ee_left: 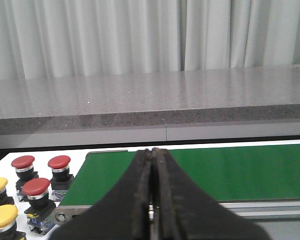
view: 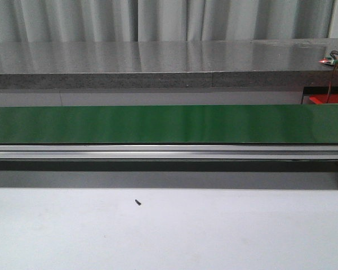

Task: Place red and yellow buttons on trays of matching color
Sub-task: 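Lower the left gripper onto a yellow button and close on it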

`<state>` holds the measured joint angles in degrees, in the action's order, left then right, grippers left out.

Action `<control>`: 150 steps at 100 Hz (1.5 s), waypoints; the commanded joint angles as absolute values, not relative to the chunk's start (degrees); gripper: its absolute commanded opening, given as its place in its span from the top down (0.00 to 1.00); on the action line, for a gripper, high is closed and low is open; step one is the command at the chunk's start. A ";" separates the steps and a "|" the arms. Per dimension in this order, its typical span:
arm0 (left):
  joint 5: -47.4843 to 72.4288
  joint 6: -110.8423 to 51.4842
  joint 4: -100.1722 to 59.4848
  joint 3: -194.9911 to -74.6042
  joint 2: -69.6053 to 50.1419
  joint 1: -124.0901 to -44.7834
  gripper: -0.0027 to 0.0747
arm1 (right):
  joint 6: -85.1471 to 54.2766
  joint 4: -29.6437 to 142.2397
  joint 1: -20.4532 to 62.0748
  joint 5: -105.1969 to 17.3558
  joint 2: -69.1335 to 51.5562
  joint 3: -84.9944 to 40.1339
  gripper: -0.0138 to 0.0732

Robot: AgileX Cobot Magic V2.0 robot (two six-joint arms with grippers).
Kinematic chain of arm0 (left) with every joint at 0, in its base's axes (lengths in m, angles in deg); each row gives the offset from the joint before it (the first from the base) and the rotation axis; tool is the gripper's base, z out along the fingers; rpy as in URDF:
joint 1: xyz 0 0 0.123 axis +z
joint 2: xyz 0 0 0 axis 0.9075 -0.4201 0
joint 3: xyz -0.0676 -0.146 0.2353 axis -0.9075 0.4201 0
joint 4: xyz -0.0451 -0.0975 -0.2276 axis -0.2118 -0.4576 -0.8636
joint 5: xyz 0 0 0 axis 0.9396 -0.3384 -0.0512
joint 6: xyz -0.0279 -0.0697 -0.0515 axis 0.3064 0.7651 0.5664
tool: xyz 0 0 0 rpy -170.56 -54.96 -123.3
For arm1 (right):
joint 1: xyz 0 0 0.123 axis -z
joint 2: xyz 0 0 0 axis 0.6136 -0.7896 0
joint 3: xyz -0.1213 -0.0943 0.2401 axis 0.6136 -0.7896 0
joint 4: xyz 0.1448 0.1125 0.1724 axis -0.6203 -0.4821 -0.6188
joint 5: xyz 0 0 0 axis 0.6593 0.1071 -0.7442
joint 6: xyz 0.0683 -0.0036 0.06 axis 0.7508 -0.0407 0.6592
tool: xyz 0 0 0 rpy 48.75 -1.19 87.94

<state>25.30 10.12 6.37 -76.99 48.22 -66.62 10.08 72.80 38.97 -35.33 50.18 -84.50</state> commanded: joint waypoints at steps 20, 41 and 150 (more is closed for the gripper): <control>31.75 10.94 5.48 -76.43 50.04 -67.00 0.99 | 10.03 73.37 39.11 -31.04 51.28 -83.46 0.92; 22.25 10.94 5.28 -82.83 49.50 -67.00 0.99 | 10.03 73.37 39.11 -31.04 51.28 -83.46 0.92; -3.54 12.43 0.03 -114.47 17.12 -61.99 0.99 | 10.03 73.37 39.11 -31.04 51.28 -83.46 0.92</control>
